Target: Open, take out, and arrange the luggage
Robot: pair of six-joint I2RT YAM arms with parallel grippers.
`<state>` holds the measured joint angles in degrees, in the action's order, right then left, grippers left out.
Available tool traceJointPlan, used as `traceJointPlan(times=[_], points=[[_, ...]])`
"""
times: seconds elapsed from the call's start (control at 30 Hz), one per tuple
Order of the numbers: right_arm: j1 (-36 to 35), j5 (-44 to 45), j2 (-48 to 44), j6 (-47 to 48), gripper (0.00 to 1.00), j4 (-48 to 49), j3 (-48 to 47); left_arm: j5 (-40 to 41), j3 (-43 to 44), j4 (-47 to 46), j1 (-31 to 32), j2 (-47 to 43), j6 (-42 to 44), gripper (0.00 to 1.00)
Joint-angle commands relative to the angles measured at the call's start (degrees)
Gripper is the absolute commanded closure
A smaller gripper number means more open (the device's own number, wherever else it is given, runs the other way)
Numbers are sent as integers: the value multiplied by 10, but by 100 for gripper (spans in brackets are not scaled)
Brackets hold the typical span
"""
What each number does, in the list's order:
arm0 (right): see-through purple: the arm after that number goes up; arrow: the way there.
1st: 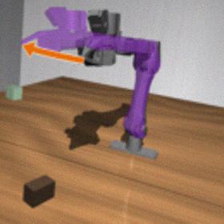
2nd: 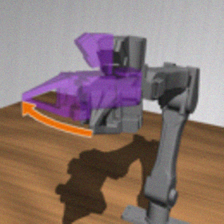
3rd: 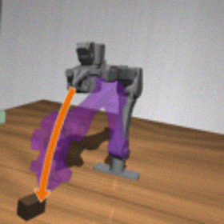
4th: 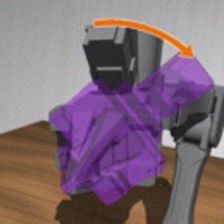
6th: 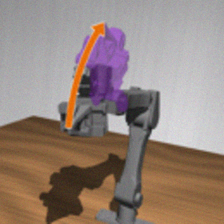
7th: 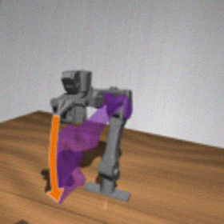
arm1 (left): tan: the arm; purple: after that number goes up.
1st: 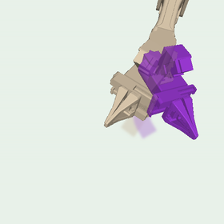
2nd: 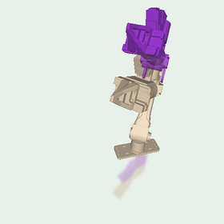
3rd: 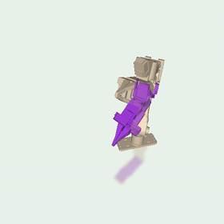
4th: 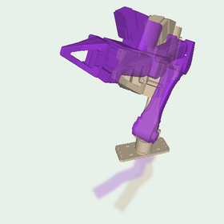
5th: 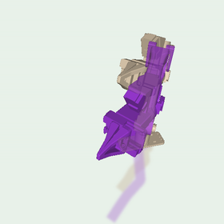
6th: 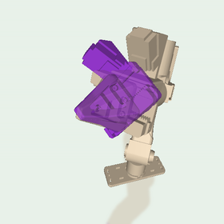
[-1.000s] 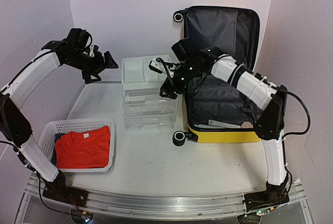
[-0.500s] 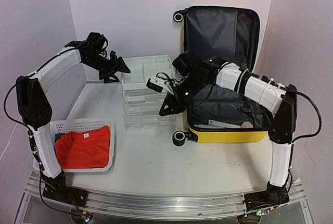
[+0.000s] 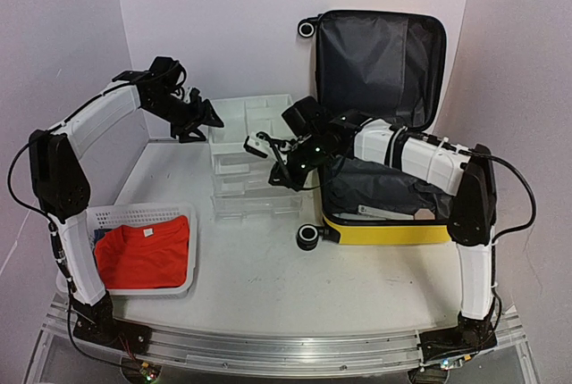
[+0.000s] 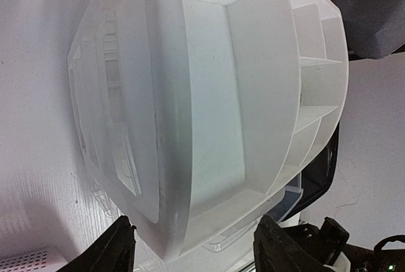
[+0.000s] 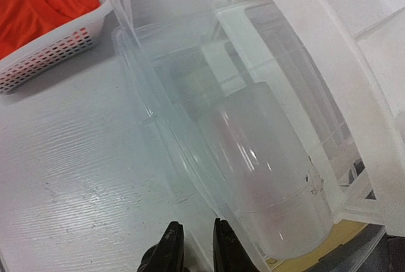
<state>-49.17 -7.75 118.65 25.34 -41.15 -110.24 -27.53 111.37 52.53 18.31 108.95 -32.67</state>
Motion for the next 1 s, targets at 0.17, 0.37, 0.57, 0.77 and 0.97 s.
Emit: traceJointPlan(times=[0.17,0.37,0.57,0.77,0.97], points=[[0,121,67,2,79,111,-73,-23,20,-2,-3,5,21,36],[3,153,126,5,70,132,-140,-23,18,0,-3,2,23,37],[9,173,147,-15,64,150,-164,-16,10,4,-3,-7,33,37],[9,110,114,-48,60,153,-136,-12,9,5,-3,-16,38,35],[9,-28,-53,-91,39,149,45,28,22,5,-4,-34,64,28]])
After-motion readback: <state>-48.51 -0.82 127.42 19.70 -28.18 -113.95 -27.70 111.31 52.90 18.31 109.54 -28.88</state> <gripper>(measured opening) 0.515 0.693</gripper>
